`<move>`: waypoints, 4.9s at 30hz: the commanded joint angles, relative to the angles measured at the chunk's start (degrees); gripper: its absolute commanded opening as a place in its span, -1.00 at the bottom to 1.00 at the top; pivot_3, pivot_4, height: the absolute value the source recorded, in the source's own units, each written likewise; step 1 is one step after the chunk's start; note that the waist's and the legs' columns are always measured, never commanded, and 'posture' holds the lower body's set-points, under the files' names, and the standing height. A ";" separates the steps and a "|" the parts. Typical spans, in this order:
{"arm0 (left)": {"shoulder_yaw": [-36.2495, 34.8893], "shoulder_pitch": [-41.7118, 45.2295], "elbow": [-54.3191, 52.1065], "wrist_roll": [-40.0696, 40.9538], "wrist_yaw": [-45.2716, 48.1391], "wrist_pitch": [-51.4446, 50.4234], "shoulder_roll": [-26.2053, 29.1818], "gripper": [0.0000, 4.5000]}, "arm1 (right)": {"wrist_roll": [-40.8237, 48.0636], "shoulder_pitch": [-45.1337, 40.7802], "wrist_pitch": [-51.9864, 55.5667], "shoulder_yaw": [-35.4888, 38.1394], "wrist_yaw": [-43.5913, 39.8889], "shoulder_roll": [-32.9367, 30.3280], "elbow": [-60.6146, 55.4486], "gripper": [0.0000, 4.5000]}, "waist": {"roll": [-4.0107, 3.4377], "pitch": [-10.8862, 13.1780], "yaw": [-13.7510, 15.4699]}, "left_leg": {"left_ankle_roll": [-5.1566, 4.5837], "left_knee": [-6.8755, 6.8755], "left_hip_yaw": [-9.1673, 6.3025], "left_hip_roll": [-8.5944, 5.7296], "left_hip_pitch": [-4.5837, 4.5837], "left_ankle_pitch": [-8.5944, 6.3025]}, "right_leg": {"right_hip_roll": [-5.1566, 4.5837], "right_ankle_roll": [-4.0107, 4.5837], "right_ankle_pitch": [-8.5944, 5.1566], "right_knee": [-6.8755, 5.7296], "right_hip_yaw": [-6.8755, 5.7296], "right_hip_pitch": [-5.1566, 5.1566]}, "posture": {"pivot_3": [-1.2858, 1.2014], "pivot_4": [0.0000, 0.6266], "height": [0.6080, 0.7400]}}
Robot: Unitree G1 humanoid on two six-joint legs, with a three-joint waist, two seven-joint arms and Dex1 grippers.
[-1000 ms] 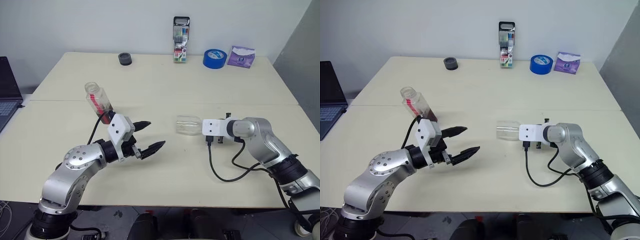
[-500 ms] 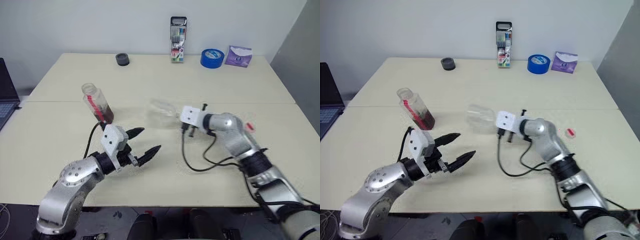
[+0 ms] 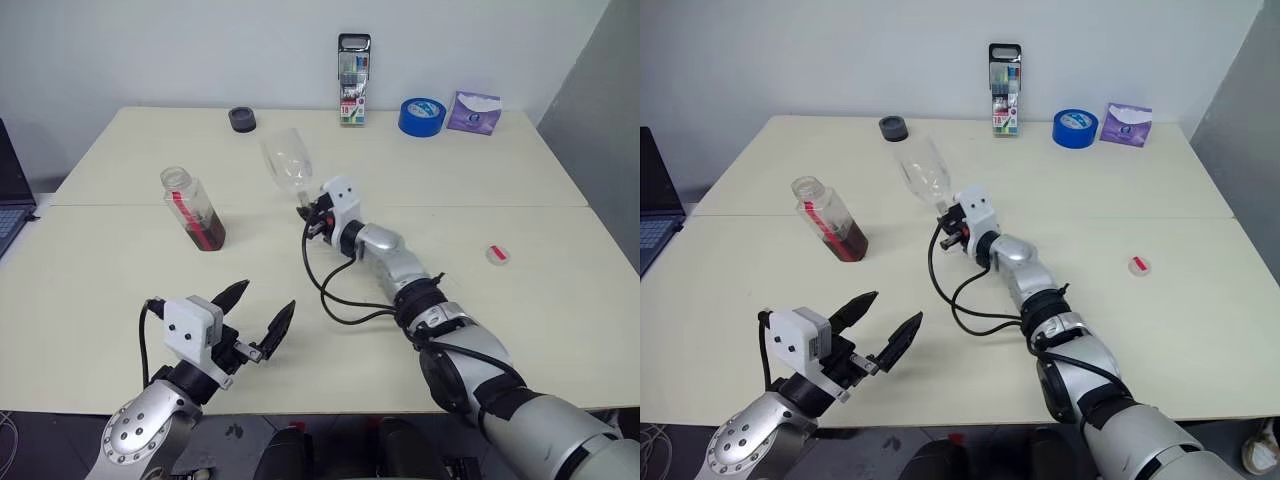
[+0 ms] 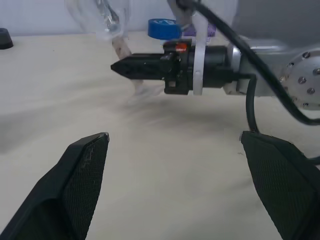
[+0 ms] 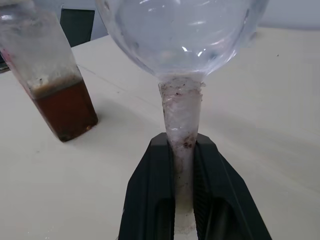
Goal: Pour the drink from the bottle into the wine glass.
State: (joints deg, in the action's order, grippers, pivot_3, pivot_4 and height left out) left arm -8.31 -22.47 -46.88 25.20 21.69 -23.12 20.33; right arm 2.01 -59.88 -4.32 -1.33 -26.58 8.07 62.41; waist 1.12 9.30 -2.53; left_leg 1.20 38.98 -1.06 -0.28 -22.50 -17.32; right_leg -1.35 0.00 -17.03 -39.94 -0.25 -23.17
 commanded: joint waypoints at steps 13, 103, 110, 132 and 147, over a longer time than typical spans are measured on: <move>1.57 -4.06 -0.92 -0.96 -0.32 4.13 -0.59 1.00 | -7.56 11.96 -0.31 -5.49 2.81 -7.19 -3.75 -0.94 | -0.30 -0.43 0.31 | -0.35 -0.28 0.22 -0.02 1.62 -0.25 | -0.02 -0.05 -0.01 0.75 0.22 1.71 | 0.03 -0.52 1.00; 0.04 3.35 2.77 -5.05 -9.14 4.90 -3.96 1.00 | 10.09 35.98 22.94 -5.10 -16.85 -24.92 -69.92 0.99 | -0.32 -0.11 0.61 | -0.62 -0.54 1.12 0.26 1.36 -1.09 | 0.15 -0.43 -0.25 0.97 1.06 1.03 | 0.03 -0.52 1.00; -3.59 5.00 8.00 -8.79 -14.25 6.50 -6.66 1.00 | 22.21 39.38 31.98 -1.31 -25.30 -35.91 -84.77 0.99 | -0.15 0.00 0.89 | -0.64 -0.49 1.06 0.23 1.35 -1.10 | 0.15 -0.44 -0.26 1.02 1.02 1.08 | 0.03 -0.52 1.00; -9.69 23.74 26.04 -9.88 -12.19 7.91 -1.21 1.00 | 34.16 35.12 41.87 -0.46 -23.34 -40.87 -92.46 0.99 | 0.00 0.07 1.05 | -0.63 -0.11 0.60 0.22 0.87 -1.09 | 0.13 -0.44 -0.25 1.00 0.60 0.94 | 0.03 -0.52 1.00; -11.11 30.09 38.11 -9.28 -7.12 12.68 1.85 1.00 | 35.56 33.89 43.68 -0.64 -20.53 -40.97 -93.55 0.99 | 0.00 0.07 1.09 | -0.55 -0.04 0.32 0.18 0.72 -1.04 | 0.08 -0.43 -0.25 1.02 0.33 0.93 | 0.03 -0.52 1.00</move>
State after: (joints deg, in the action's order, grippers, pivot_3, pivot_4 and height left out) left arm -18.34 6.57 -9.07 15.63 13.75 -12.20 21.23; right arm 36.41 -24.56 39.29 -3.09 -47.48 -32.65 -28.89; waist 1.12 9.37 -1.44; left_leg 0.66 38.95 -0.76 -0.11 -21.79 -18.36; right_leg -1.26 -0.43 -17.28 -38.92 0.06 -22.24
